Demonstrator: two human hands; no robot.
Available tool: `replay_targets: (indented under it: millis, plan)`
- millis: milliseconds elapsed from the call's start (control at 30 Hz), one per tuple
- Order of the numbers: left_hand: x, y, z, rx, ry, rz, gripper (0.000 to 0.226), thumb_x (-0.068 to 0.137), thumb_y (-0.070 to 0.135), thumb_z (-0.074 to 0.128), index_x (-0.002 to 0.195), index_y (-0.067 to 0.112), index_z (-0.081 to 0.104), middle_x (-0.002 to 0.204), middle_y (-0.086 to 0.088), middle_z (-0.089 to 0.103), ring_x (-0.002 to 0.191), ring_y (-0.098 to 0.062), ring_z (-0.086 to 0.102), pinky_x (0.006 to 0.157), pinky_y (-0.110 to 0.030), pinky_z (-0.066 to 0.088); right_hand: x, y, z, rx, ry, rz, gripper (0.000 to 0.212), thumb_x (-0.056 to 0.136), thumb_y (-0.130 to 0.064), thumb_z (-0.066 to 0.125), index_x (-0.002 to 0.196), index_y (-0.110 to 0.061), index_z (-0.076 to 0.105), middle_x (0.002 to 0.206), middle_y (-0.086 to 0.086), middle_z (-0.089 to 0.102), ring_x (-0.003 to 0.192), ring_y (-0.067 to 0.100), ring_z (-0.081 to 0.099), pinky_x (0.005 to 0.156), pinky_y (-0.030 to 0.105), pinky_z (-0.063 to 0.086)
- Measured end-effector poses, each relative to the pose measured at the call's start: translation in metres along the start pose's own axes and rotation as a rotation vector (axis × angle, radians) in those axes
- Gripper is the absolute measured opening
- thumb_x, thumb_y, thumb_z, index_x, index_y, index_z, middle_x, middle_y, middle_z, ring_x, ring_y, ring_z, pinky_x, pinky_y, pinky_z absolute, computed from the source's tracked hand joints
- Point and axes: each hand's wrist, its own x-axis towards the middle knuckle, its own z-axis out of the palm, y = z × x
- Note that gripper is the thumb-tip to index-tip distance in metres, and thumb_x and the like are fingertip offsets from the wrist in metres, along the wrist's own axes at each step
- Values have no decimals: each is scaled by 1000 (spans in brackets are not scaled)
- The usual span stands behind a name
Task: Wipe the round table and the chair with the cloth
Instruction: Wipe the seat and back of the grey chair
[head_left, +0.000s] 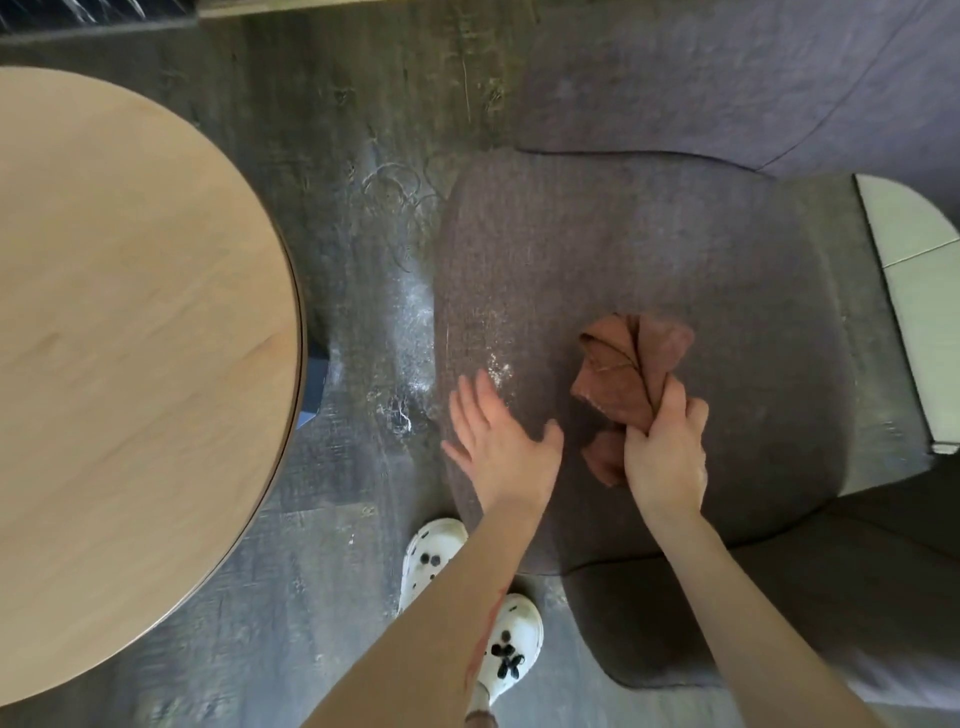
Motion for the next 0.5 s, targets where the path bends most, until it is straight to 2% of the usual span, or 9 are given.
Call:
replay_targets:
  millis: [100,167,233,300,400,500]
  plan:
    - [3,-14,4,-14,4,-266,126,67,44,75,143,20,-22,156,-4,-18,144,-25,-16,109,-65,-2,1,-1,4,55,72,21,47,87,-16,48,130,-15,31,122,18,39,71,31,45,66,39,34]
    - [2,-27,8,-42,-30,-454,136,62,44,80,140,19,-29,155,-5,-23,143,-27,-18,108,-65,0,3,-1,6,76,131,24,47,87,-17,48,130,-15,31,121,18,39,69,27,42,65,39,34]
    - [0,-41,13,-123,-79,-593,138,61,41,81,140,15,-29,156,-9,-20,144,-31,-13,112,-59,3,7,0,9,61,166,18,48,86,-16,50,130,-16,31,120,18,39,73,30,47,65,39,36]
    - [0,-52,18,-226,-137,-625,136,63,40,81,141,10,-25,156,-14,-7,143,-35,0,114,-52,9,9,2,16,7,149,18,50,85,-15,51,131,-19,31,120,18,39,84,37,53,65,40,37]
    - [2,-62,20,-226,-194,-563,135,60,39,83,143,14,-21,152,-17,4,140,-38,12,114,-47,13,10,-2,32,-70,81,29,51,85,-15,51,132,-20,32,119,19,42,100,40,50,69,43,39]
    - [3,-66,20,-189,-233,-534,137,57,38,85,142,17,-20,148,-16,10,136,-38,17,113,-47,16,10,-16,47,-6,100,63,49,85,-11,48,131,-17,36,116,21,47,100,41,51,71,42,39]
